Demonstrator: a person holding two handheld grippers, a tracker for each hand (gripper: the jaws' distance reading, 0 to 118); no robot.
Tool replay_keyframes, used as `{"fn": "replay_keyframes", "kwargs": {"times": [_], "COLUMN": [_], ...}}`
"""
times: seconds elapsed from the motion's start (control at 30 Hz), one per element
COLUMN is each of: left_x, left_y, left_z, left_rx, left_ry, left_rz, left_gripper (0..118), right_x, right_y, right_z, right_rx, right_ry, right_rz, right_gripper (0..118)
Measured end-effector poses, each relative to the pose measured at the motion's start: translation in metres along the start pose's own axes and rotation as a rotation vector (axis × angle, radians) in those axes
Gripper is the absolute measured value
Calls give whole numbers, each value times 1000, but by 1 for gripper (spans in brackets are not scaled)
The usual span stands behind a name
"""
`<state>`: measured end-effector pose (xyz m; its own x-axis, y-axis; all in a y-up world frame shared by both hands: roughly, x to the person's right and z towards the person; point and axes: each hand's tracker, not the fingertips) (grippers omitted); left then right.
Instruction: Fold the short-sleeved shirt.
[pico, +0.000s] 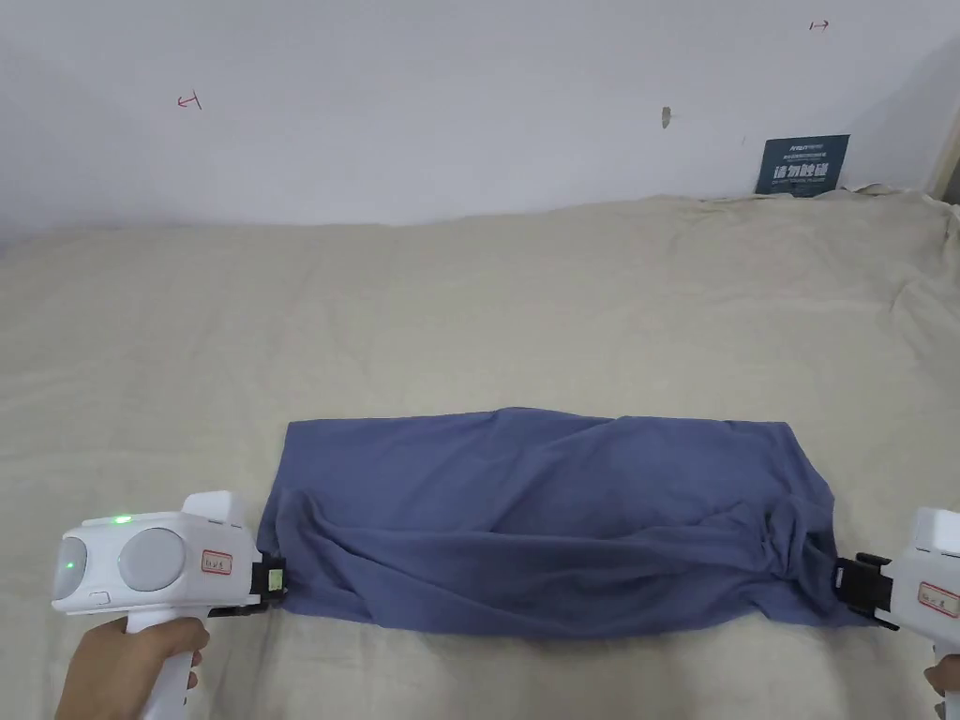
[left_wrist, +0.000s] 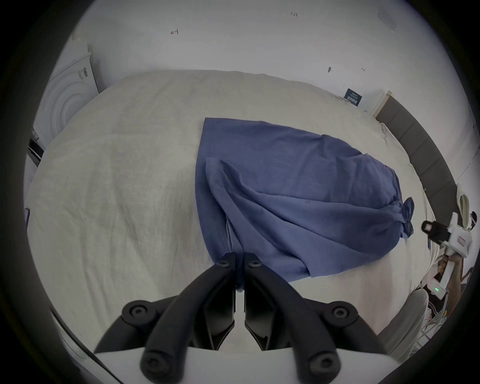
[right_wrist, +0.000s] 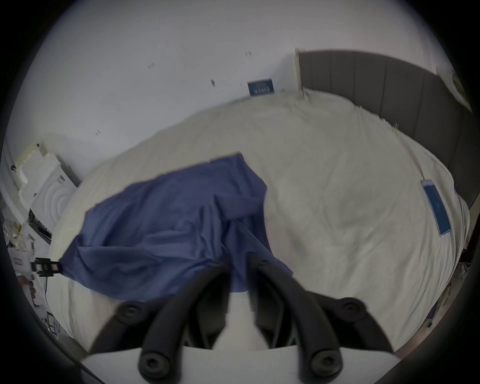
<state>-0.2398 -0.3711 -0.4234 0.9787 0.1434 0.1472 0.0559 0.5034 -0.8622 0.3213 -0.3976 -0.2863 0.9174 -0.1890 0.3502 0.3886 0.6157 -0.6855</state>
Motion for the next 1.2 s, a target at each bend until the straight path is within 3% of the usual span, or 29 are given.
{"fn": "replay_keyframes", "kwargs": {"times": [0.03, 0.07, 0.2, 0.33, 0.4, 0.47, 0.5, 0.53, 0.67, 0.8, 1.2], "left_x": [-1, -2, -2, -3, -3, -3, -3, -3, -5, -11, -45], "left_y": [0, 0, 0, -1, -1, -1, -2, -2, -6, -13, -55], "left_z": [1, 1, 2, 1, 0, -1, -1, -1, 1, 2, 42], "left_rx": [4, 8, 6, 4, 2, 1, 1, 1, 6, 9, 41], "left_ry": [-3, -8, -16, -17, -17, -16, -16, -16, -12, -12, -7], "left_rz": [4, 9, 22, 22, 23, 24, 26, 27, 36, 55, 133], "left_gripper": [3, 3, 3, 3, 3, 3, 3, 3, 3, 3, 3], "right_x": [1, 1, -4, -13, -15, -16, -16, -16, -13, -10, 23], "right_y": [-1, -2, -6, -4, -3, -3, -4, -5, -11, -16, -38], "right_z": [-6, -13, -22, -32, -37, -40, -41, -41, -20, 5, 102], "right_rx": [-18, -42, -44, -57, -60, -75, -83, -82, -49, -19, 42], "right_ry": [1, -8, -24, -108, -120, -122, -123, -126, -56, -55, 36], "right_rz": [6, 15, 35, 176, 208, 212, 216, 218, 152, 189, 94], "right_gripper": [92, 100, 100, 100, 94, 65, 43, 5, 5, 5, 5]}}
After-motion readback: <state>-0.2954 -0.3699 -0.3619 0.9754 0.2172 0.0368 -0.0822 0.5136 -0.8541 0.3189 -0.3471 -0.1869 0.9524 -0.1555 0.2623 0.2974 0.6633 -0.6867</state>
